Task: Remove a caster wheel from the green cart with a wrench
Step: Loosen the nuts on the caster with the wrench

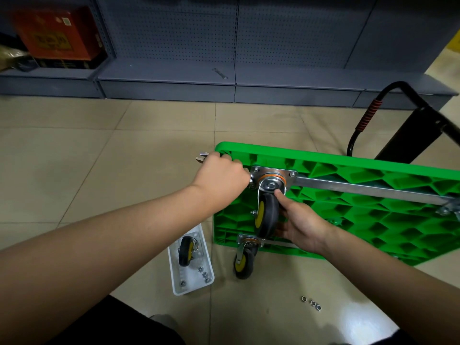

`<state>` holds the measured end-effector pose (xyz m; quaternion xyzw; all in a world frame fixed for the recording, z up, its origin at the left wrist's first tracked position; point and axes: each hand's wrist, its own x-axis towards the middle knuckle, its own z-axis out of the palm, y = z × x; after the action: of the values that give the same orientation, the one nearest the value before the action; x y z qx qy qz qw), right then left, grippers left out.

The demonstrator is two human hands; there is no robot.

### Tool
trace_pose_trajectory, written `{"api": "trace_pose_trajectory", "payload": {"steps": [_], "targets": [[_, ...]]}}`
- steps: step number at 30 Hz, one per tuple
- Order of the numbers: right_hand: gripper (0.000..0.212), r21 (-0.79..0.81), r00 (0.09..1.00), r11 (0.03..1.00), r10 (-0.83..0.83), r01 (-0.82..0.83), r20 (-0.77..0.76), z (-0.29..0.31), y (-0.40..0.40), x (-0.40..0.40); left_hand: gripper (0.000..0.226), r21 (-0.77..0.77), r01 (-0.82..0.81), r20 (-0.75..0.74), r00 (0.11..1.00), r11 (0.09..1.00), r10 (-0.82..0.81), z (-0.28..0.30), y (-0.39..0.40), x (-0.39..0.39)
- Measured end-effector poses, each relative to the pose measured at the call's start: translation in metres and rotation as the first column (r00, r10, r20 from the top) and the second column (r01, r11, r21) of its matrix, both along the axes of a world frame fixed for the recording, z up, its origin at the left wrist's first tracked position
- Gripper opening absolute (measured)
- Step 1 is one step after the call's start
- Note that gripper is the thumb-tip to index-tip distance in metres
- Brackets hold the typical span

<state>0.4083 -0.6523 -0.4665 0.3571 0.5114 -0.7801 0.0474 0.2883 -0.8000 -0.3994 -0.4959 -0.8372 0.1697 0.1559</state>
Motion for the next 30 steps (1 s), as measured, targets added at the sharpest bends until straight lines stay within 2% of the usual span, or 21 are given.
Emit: {"api": "trace_pose_trajectory", "payload": {"steps": [4, 8, 12, 16, 22, 25, 30], "targets": [[0.042, 0.006, 1.0, 1.0, 0.004, -0.004, -0.001, 0.0, 0.0, 0.0, 0.026, 0.013, -0.007, 0.016, 1.0, 1.0, 0.006, -0.01, -0.005, -0.002], [0.043, 0.017, 1.0, 1.0, 0.008, -0.008, 0.002, 0.0, 0.0, 0.0, 0.043, 0.004, -0.098, 0.172, 0.98, 0.995, 0.096, -0.023, -0.013, -0.01], [0.042, 0.027, 1.0, 1.0, 0.009, -0.009, 0.003, 0.0, 0.0, 0.0, 0.052, 0.001, -0.126, 0.295, 0.948, 0.992, 0.12, -0.033, -0.018, -0.011], [0.042, 0.031, 1.0, 0.999, 0.009, -0.009, 0.007, 0.0, 0.0, 0.0, 0.049, 0.003, -0.072, 0.211, 0.975, 0.997, 0.07, -0.027, -0.016, -0.013], [0.04, 0.025, 1.0, 1.0, 0.008, -0.008, 0.0, -0.001, 0.0, -0.001, 0.025, 0.014, -0.009, 0.054, 0.999, 1.0, 0.008, -0.005, -0.001, -0.001], [0.041, 0.025, 1.0, 1.0, 0.013, -0.013, -0.003, -0.001, 0.0, 0.0, 0.024, -0.002, 0.003, 0.056, 0.998, 1.0, -0.003, -0.004, 0.007, 0.006], [0.04, 0.026, 1.0, 1.0, 0.009, -0.009, -0.004, -0.002, 0.001, 0.0, 0.03, -0.022, -0.096, 0.095, 0.991, 0.995, 0.097, -0.005, 0.006, 0.007]]}}
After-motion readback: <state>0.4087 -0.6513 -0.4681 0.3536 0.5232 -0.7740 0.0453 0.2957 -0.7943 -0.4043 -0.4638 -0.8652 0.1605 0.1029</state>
